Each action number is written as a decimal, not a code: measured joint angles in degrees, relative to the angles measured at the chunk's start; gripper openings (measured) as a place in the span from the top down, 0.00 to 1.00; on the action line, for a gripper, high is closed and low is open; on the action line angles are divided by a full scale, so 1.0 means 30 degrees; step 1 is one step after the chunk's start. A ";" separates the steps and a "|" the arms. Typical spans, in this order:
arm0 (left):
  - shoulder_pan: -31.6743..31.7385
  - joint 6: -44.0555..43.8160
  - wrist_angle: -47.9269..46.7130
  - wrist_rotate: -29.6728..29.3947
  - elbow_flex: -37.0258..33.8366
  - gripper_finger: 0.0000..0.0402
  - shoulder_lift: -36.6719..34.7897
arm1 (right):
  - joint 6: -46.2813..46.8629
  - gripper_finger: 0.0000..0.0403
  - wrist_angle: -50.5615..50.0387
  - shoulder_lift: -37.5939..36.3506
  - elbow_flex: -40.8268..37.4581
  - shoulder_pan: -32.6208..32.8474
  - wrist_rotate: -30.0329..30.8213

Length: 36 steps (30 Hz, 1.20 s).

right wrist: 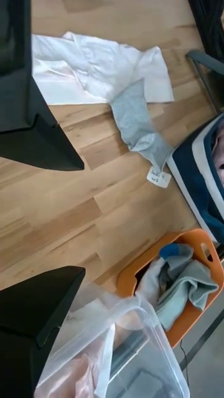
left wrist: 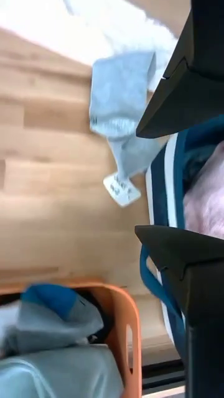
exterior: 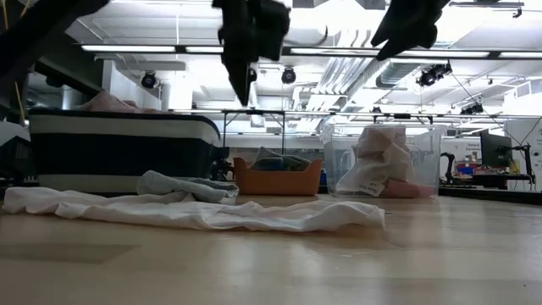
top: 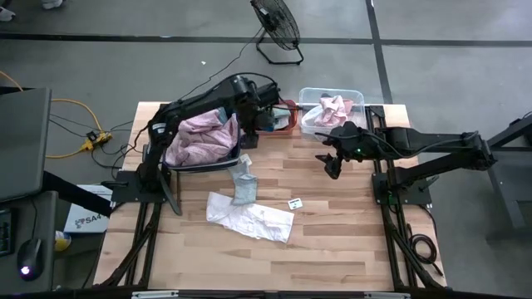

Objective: Pick & Place Cloths
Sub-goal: Put the light gray sock into the orange bin

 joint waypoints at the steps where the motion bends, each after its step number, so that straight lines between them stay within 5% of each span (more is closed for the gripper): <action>1: -0.0298 -0.0044 0.0018 -0.0005 -0.0067 0.41 -0.0287 | -0.0004 0.36 0.0000 0.0000 0.0000 0.0094 -0.0007; 8: -0.2335 -0.1345 0.0229 -0.0118 -0.2066 0.41 -0.2219 | -0.0015 0.36 0.0000 0.0000 0.0000 0.0729 0.0269; 23: -0.7155 -0.3203 0.7038 -0.1083 -1.2134 0.41 -0.5212 | 0.0097 0.36 0.0030 0.0000 0.0000 0.0978 0.0590; 36: -0.7752 -0.4533 1.2203 -0.4497 -1.5730 0.41 -0.5066 | 0.0803 0.36 0.0044 0.0000 0.0000 0.0978 0.0590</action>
